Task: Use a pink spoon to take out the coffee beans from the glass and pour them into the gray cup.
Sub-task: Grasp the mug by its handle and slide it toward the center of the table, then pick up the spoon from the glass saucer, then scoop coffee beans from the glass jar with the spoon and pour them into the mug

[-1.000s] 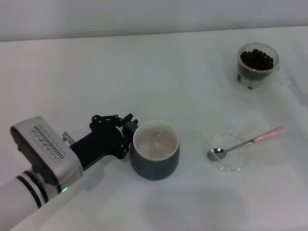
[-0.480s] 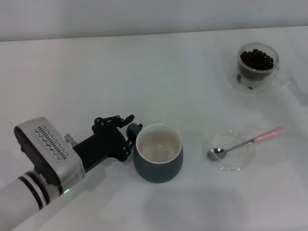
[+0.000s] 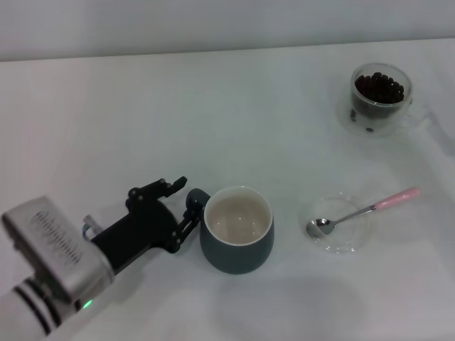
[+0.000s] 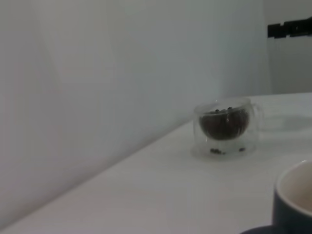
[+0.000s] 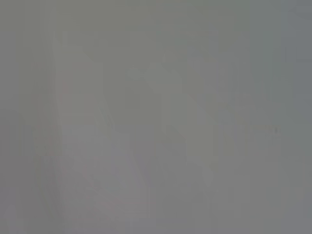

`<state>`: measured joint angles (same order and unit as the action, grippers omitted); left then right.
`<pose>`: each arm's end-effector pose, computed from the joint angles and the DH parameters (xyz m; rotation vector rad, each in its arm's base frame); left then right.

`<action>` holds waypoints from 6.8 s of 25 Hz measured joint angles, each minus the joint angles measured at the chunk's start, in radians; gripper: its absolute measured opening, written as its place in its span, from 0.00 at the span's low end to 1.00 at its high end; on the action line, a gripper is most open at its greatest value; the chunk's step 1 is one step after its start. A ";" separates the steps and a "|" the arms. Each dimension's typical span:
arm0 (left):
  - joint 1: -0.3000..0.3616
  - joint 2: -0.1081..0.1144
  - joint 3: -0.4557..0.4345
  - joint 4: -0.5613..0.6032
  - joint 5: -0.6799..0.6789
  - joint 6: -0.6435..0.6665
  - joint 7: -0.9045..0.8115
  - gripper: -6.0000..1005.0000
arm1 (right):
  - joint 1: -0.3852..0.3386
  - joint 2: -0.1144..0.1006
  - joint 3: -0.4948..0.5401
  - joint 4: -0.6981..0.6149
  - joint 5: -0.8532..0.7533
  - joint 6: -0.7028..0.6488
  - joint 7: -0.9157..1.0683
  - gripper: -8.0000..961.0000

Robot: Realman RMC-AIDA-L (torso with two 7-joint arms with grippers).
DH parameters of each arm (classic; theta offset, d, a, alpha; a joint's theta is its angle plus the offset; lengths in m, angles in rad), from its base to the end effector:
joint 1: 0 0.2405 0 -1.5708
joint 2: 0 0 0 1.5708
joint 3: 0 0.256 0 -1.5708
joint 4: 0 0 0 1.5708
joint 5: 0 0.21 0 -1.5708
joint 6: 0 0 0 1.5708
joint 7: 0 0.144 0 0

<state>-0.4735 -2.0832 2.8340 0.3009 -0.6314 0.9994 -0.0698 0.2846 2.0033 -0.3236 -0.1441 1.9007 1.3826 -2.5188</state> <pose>-0.2688 0.2751 -0.1352 -2.4078 -0.1803 -0.5688 0.3921 0.2732 0.0674 -1.5434 0.6272 0.8173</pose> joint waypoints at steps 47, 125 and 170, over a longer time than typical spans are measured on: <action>0.234 0.008 -0.202 -0.119 -0.269 0.501 -0.005 0.52 | -0.153 -0.003 -0.084 0.145 -0.250 0.083 0.822 0.89; 0.213 0.005 -0.202 -0.138 -0.299 0.499 0.001 0.51 | -0.090 0.000 -0.110 0.085 -0.301 0.067 0.841 0.16; 0.182 0.000 -0.196 -0.128 -0.313 0.485 -0.005 0.51 | 0.131 -0.045 -0.122 -0.284 -0.271 -0.111 0.508 0.16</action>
<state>-0.2912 -2.0831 2.6375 0.1730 -0.9443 1.4849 -0.0744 0.4153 1.9580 -0.4459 -0.4280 1.6298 1.2720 -2.0112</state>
